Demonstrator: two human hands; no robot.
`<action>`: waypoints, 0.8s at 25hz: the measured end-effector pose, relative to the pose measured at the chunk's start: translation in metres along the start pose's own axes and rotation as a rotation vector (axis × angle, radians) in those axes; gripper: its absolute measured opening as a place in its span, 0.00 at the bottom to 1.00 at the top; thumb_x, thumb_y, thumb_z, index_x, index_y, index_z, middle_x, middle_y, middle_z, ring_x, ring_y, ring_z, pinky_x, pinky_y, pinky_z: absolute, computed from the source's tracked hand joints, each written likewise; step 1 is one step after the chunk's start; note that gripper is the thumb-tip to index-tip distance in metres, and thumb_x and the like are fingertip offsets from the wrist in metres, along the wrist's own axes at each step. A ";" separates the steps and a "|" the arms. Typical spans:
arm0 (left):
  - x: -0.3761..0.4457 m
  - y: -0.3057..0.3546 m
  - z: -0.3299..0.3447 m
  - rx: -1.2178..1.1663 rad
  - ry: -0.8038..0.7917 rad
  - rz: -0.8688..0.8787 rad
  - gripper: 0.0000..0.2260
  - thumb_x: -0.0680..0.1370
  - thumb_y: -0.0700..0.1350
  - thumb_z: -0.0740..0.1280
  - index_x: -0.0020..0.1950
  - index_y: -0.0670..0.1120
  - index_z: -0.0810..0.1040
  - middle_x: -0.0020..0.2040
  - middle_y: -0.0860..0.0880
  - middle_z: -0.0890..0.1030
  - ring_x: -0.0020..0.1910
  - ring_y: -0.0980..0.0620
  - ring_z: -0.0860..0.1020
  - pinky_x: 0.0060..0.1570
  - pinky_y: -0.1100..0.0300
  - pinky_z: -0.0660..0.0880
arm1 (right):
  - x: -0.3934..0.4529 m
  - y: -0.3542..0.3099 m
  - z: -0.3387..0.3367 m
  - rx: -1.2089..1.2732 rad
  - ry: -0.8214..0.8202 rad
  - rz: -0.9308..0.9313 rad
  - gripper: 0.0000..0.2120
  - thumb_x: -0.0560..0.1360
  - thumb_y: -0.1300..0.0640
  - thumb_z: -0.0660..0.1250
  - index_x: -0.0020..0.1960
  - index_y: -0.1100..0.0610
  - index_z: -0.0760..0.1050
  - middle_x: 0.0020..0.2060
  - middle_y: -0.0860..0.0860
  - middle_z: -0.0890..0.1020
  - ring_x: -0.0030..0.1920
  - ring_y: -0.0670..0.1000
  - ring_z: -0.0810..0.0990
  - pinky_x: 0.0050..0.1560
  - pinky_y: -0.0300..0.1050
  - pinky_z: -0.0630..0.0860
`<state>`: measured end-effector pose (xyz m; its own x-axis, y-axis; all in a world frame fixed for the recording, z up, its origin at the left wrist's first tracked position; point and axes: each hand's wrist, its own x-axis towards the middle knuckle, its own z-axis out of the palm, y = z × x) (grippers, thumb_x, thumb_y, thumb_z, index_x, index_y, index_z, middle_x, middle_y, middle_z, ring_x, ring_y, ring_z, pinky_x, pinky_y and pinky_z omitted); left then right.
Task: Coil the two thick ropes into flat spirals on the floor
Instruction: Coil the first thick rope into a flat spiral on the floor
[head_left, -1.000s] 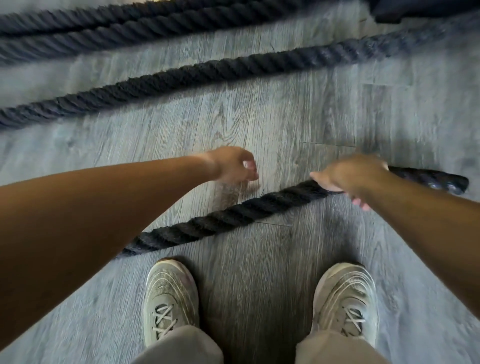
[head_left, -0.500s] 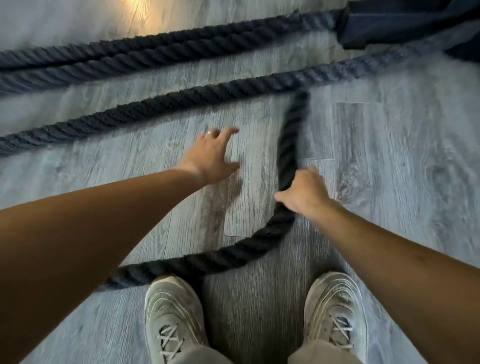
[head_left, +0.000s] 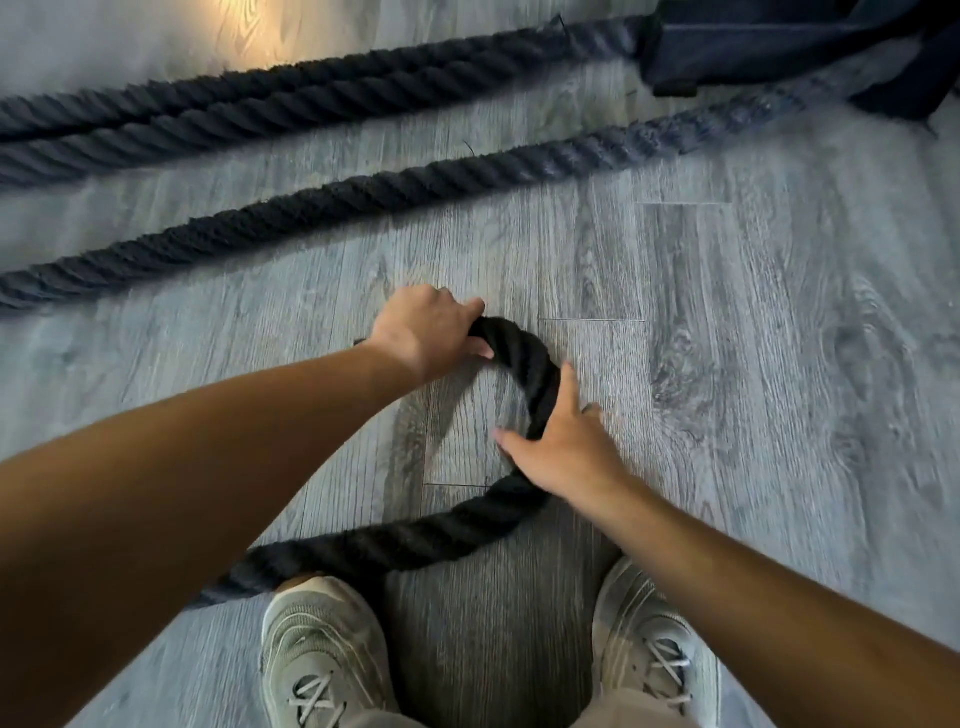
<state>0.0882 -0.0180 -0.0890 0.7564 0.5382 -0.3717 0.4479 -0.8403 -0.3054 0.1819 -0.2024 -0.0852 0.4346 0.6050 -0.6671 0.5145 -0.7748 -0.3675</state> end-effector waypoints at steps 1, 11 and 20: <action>-0.005 0.004 0.002 -0.048 -0.026 -0.047 0.29 0.79 0.70 0.49 0.63 0.47 0.70 0.42 0.46 0.79 0.37 0.47 0.75 0.34 0.54 0.70 | -0.007 0.002 0.006 0.067 -0.007 0.003 0.54 0.75 0.39 0.70 0.80 0.42 0.30 0.76 0.63 0.57 0.57 0.60 0.80 0.47 0.45 0.73; -0.023 0.008 -0.006 -1.240 -0.502 -0.651 0.30 0.82 0.63 0.59 0.59 0.35 0.74 0.44 0.37 0.86 0.29 0.45 0.85 0.20 0.61 0.74 | 0.051 -0.004 -0.047 0.150 0.438 -0.349 0.24 0.77 0.59 0.71 0.73 0.53 0.72 0.63 0.54 0.76 0.63 0.56 0.77 0.63 0.46 0.75; -0.024 0.018 0.005 -1.396 -0.454 -0.742 0.31 0.79 0.66 0.61 0.56 0.36 0.78 0.43 0.38 0.86 0.34 0.42 0.86 0.40 0.47 0.85 | 0.021 0.012 0.007 -0.135 0.150 -0.389 0.38 0.58 0.31 0.76 0.66 0.38 0.71 0.81 0.46 0.38 0.75 0.64 0.24 0.69 0.72 0.67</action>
<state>0.0754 -0.0455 -0.0899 0.1131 0.5874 -0.8013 0.8737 0.3252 0.3617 0.1922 -0.2002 -0.1080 0.2868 0.8748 -0.3904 0.7488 -0.4589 -0.4782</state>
